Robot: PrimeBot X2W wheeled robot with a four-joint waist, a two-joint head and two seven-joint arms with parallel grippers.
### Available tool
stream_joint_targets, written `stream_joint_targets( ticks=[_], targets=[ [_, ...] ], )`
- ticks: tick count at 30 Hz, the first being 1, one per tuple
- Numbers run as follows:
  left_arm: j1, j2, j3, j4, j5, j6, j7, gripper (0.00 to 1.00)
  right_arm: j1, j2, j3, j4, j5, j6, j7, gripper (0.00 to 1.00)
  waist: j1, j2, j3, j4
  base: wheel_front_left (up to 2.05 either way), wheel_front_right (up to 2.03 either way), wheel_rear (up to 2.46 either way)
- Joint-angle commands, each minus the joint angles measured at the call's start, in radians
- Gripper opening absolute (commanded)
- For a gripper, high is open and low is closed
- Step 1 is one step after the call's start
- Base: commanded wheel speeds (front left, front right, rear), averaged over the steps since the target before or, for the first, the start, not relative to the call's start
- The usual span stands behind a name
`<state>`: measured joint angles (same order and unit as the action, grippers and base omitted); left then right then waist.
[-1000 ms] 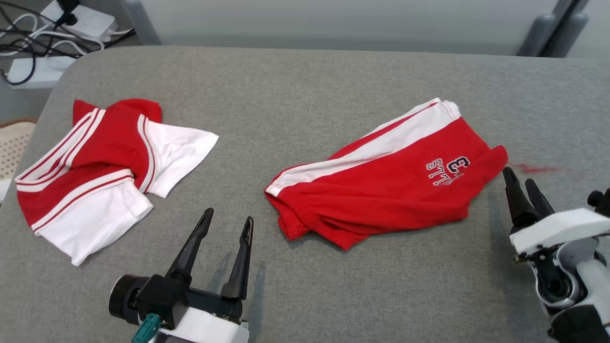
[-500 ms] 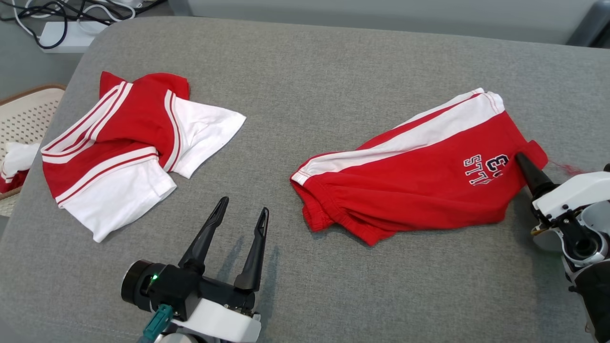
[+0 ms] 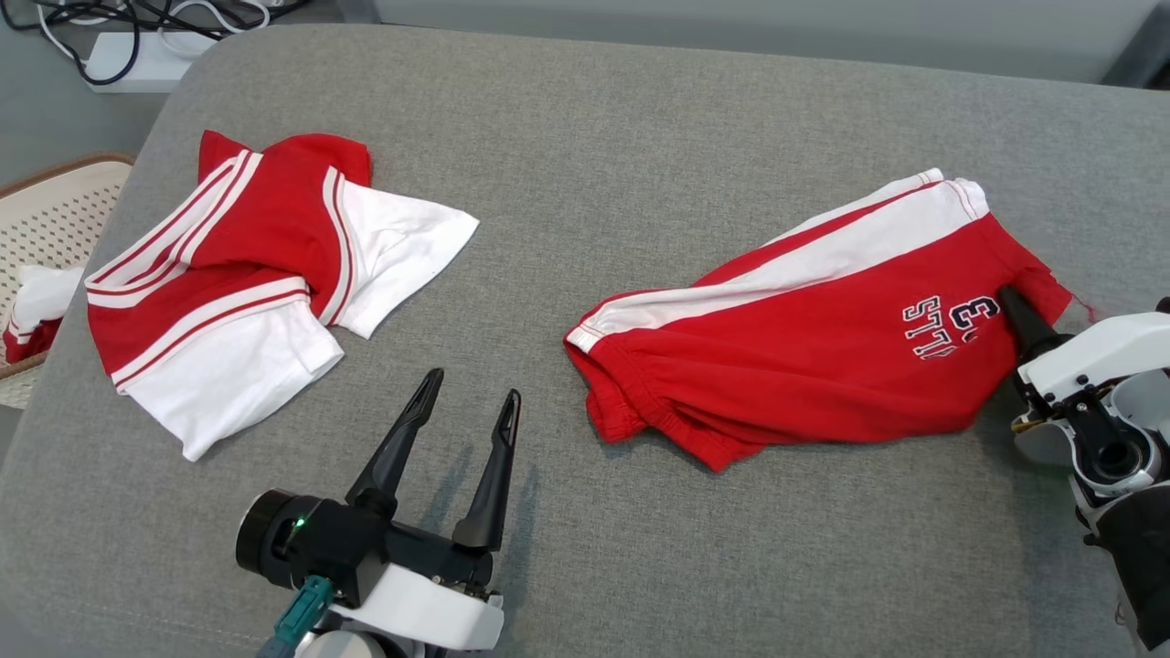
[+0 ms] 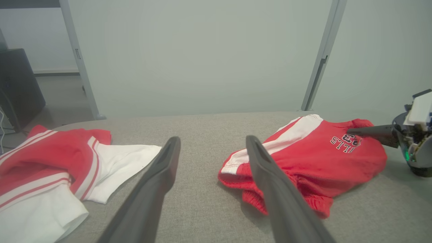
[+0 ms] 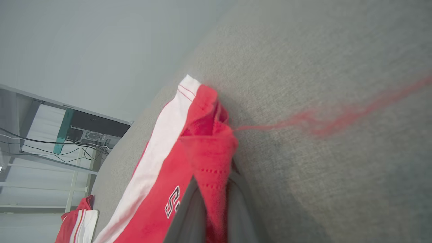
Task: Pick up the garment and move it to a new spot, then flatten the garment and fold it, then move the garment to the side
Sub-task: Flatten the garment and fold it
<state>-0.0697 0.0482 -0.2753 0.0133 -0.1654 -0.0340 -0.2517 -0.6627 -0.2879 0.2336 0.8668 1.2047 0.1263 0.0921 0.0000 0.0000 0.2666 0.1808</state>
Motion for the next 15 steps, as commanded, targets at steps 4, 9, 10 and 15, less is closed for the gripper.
stream_joint_targets(
  ticks=[4,9,10,15],
  targets=[
    [-0.027,0.002,0.042,-0.024,0.016,0.002,-0.010,1.00,0.075,-0.009,0.023,-0.059,0.034,0.004,-0.048,0.00,0.0000,0.0000,-0.006,-0.031,0.00,0.00,0.00],
    [-0.024,0.002,0.048,-0.027,0.029,-0.001,-0.010,1.00,0.141,-0.010,0.032,-0.117,0.064,0.004,-0.102,0.00,0.0000,0.0000,-0.011,-0.072,0.00,0.00,0.00],
    [-0.025,0.002,0.050,-0.027,0.032,-0.003,-0.010,1.00,0.153,-0.010,0.033,-0.131,0.070,0.004,-0.114,0.00,0.0000,0.0000,-0.012,-0.081,0.00,0.00,0.00],
    [-0.025,0.002,0.059,-0.023,0.044,-0.010,-0.010,1.00,0.206,-0.017,0.041,-0.175,0.096,0.004,-0.151,0.00,0.0000,0.0000,-0.022,-0.121,0.00,0.00,0.00]
  ],
)
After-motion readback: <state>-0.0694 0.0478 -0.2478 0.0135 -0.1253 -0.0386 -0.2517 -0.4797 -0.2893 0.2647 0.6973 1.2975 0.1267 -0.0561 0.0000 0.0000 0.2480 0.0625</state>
